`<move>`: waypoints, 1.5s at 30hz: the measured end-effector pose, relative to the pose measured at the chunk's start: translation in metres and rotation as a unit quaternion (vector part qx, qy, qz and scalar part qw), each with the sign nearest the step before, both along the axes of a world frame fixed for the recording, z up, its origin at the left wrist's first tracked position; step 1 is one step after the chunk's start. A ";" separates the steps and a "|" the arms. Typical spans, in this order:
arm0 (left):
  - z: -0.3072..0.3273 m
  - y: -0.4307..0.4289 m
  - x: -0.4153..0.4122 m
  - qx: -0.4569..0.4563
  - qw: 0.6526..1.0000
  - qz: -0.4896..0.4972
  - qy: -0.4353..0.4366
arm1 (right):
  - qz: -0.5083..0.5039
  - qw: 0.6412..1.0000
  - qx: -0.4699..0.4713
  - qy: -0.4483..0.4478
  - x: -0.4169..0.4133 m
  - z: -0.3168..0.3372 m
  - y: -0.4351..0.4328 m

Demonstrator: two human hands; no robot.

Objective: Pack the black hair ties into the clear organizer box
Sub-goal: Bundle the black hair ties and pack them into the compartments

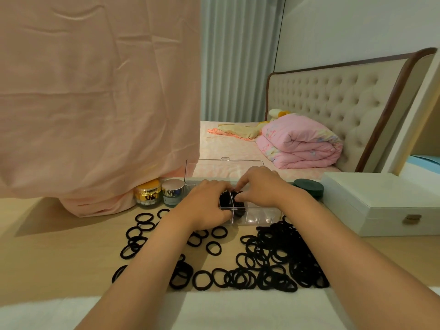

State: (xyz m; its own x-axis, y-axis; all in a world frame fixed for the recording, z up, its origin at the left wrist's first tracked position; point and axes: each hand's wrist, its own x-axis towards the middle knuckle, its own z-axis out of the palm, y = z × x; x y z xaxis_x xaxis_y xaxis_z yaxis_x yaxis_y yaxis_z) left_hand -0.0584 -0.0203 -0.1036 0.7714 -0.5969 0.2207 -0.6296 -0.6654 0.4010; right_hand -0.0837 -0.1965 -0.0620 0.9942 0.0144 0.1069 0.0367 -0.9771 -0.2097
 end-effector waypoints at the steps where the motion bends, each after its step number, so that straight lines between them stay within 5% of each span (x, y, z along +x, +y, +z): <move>1: 0.001 0.002 -0.002 -0.003 1.000 0.007 -0.001 | 0.003 1.000 0.020 -0.013 -0.006 0.005 -0.002; 5: 0.005 0.020 -0.014 -0.024 0.998 0.051 -0.030 | 0.018 0.995 0.063 -0.076 -0.033 0.011 0.008; 9: 0.000 0.057 -0.022 0.006 0.986 0.158 -0.061 | 0.110 0.989 0.092 -0.041 -0.062 -0.001 0.048; 13: -0.022 0.099 -0.032 0.108 0.968 0.226 0.018 | 0.154 0.987 0.027 0.036 -0.071 -0.027 0.083; 18: -0.042 0.120 -0.051 0.195 0.963 0.154 0.109 | 0.173 0.975 -0.028 0.138 -0.076 -0.054 0.104; 30: -0.042 0.071 -0.091 0.079 0.990 0.061 0.098 | 0.110 0.988 0.003 0.109 -0.102 -0.047 0.052; 37: -0.036 0.024 -0.096 -0.028 0.994 0.005 0.108 | 0.078 0.991 0.103 0.026 -0.109 -0.042 0.023; 42: -0.022 0.023 -0.088 -0.100 0.986 0.025 0.132 | 0.057 0.992 0.113 -0.016 -0.107 -0.038 0.016; 45: -0.014 0.047 -0.073 -0.139 0.982 0.105 0.073 | 0.065 0.992 0.096 -0.044 -0.103 -0.036 0.025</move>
